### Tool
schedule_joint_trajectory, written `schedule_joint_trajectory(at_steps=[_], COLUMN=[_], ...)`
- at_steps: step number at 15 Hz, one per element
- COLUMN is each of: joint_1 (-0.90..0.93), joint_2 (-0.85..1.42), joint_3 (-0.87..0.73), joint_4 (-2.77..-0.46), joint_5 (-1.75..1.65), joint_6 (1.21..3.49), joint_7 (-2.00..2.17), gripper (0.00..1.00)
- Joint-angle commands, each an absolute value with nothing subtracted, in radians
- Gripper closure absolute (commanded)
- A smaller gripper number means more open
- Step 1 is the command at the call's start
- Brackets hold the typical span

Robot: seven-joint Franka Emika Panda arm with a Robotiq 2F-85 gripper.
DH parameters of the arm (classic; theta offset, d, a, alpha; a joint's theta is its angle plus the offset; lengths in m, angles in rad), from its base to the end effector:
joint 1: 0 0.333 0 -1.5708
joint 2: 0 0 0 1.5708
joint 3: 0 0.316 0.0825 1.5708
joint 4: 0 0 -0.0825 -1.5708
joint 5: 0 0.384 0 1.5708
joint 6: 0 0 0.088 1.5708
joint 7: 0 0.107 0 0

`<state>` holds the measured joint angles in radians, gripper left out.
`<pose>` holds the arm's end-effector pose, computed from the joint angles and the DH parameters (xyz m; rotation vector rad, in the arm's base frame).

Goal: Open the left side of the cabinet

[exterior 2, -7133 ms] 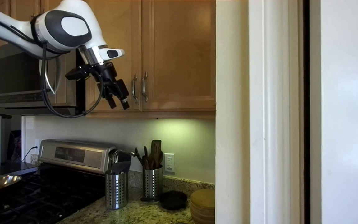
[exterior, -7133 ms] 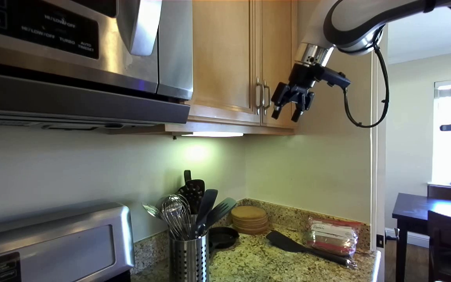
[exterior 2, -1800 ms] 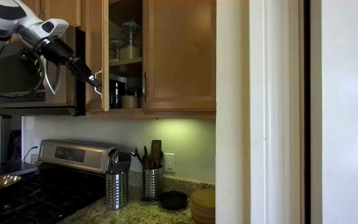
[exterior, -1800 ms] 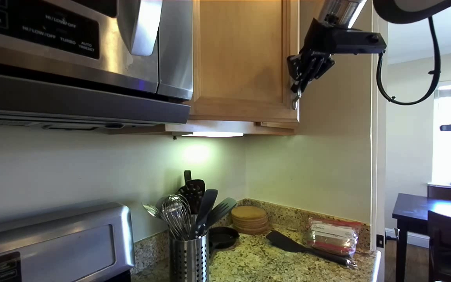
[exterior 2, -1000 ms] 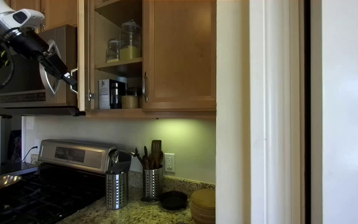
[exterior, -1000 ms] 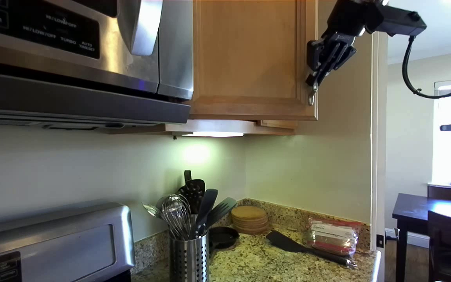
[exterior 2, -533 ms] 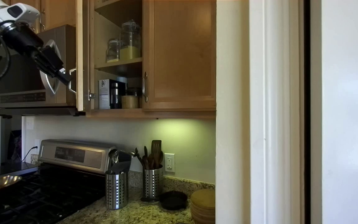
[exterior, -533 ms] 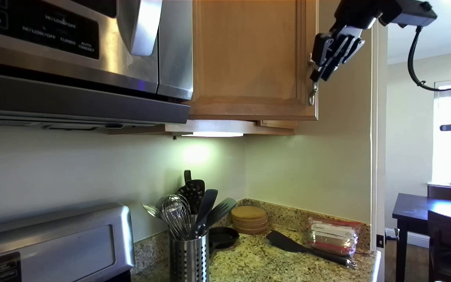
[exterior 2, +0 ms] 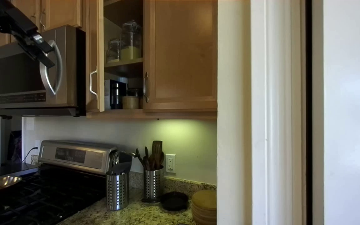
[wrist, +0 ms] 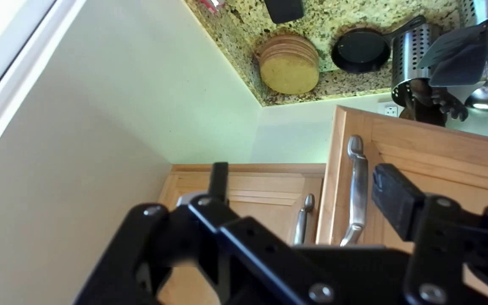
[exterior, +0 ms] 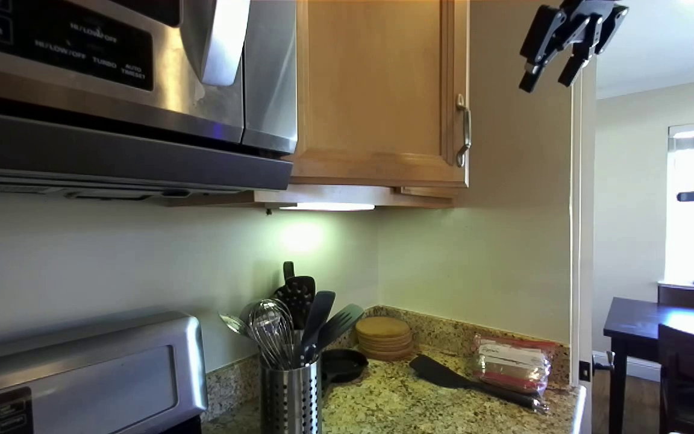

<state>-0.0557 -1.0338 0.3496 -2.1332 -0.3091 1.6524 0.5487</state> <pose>0.2020 0.1258 0.7566 2.5387 -0.5102 0.9559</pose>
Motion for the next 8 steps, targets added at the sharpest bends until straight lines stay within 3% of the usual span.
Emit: schedule_joint_trajectory(at_steps=[1,8], joint_1=[-0.087,-0.119], joint_2=[-1.037,-0.893], joint_3=[0.356,0.260], joint_4=[-2.092,-2.150], joint_5=[-0.296,-0.317], joint_6=[1.569,1.754], joint_7=[0.535,0.502], gripper=[0.00,0.00])
